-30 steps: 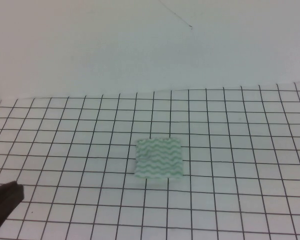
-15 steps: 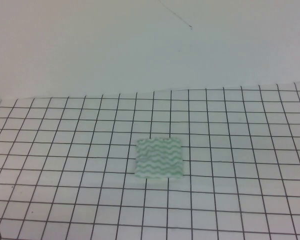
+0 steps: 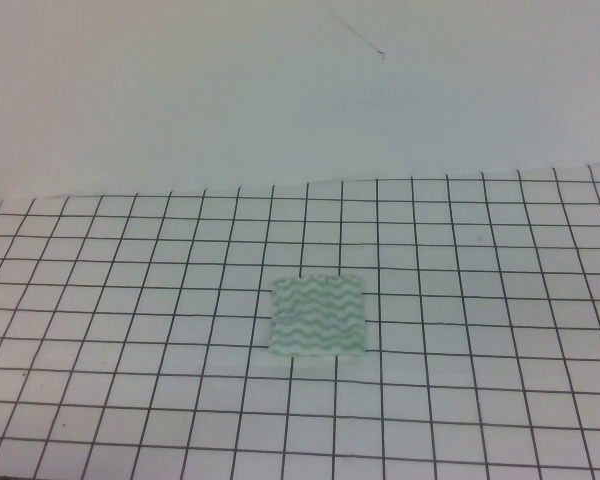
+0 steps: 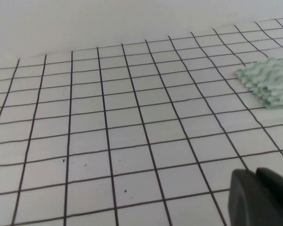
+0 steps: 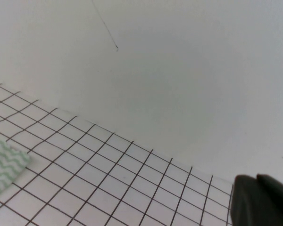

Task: Fold towel
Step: 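Fold the patterned cloth into a small square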

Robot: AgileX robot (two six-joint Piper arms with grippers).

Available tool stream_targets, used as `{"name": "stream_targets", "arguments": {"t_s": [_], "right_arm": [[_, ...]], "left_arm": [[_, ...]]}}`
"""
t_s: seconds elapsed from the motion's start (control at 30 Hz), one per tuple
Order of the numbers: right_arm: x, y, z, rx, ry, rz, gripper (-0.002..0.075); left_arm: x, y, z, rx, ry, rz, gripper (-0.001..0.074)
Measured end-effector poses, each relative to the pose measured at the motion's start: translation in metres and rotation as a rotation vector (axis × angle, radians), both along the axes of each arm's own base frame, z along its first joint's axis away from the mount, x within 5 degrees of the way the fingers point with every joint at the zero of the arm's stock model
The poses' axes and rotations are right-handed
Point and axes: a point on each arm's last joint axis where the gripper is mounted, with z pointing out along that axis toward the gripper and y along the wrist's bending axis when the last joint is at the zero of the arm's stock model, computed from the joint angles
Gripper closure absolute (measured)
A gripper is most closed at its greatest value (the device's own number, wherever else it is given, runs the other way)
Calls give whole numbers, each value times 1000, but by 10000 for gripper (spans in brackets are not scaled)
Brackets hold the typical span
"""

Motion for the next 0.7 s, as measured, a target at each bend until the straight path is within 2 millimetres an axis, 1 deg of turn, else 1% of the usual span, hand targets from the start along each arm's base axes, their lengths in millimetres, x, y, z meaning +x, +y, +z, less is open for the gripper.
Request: {"name": "stream_targets", "arguments": {"t_s": [0.47, 0.5, 0.57, 0.6, 0.63, 0.7], "right_arm": [[-1, -1, 0, 0, -4, -2, 727], [-2, -2, 2, -18, -23, -6, 727], [-3, -7, 6, -110, -91, -46, 727], [-4, -10, 7, -120, -109, -74, 727], [-6, -12, 9, -98, -126, -102, 727], [-11, -16, 11, 45, -149, -143, 727]], "left_arm": [[0, 0, 0, -4, 3, 1, 736], [0, 0, 0, -4, 3, 1, 736], [0, 0, 0, -4, 3, 0, 736], [0, 0, 0, -4, 3, 0, 736], [0, 0, 0, -4, 3, 0, 736], [0, 0, 0, -4, 3, 0, 736]]}}
